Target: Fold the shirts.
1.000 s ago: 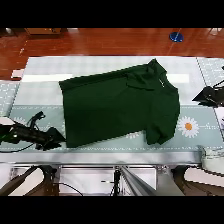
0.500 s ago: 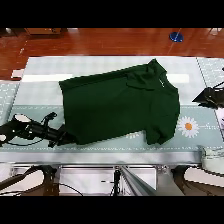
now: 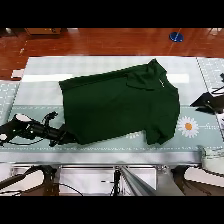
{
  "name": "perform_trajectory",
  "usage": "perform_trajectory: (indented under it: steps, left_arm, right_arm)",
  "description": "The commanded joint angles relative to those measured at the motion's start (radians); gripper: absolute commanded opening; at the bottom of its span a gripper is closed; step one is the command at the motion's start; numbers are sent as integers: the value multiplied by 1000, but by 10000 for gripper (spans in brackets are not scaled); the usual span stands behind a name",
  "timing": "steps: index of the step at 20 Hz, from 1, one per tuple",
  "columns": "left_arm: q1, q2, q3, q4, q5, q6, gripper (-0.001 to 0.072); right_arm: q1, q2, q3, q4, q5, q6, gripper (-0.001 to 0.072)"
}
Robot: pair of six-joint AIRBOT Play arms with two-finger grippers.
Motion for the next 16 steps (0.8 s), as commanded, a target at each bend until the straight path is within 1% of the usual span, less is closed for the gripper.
perform_trajectory:
  steps: [1, 8, 11, 13, 14, 15, 16]
  left_arm:
    - [-1, -1, -1, 5, 95, 10, 23]
    - [-1, -1, -1, 5, 97, 11, 23]
    - [-1, -1, -1, 5, 97, 11, 23]
    - [-1, -1, -1, 4, 97, 11, 23]
    - [-1, -1, -1, 4, 95, 11, 23]
    - [-1, -1, -1, 4, 96, 11, 23]
    - [-1, -1, -1, 4, 96, 18, 23]
  right_arm:
    - [-40, 1, -105, 49, -31, -39, 487]
    - [-32, 0, -209, 114, -200, -41, 493]
    - [42, -29, -233, 88, -250, -40, 492]
    - [114, -76, -233, 90, -299, -15, 492]
    - [152, -97, -233, 91, -336, 13, 477]
    - [187, -113, -233, 96, -366, 33, 398]
    - [219, -124, -233, 101, -392, 36, 270]
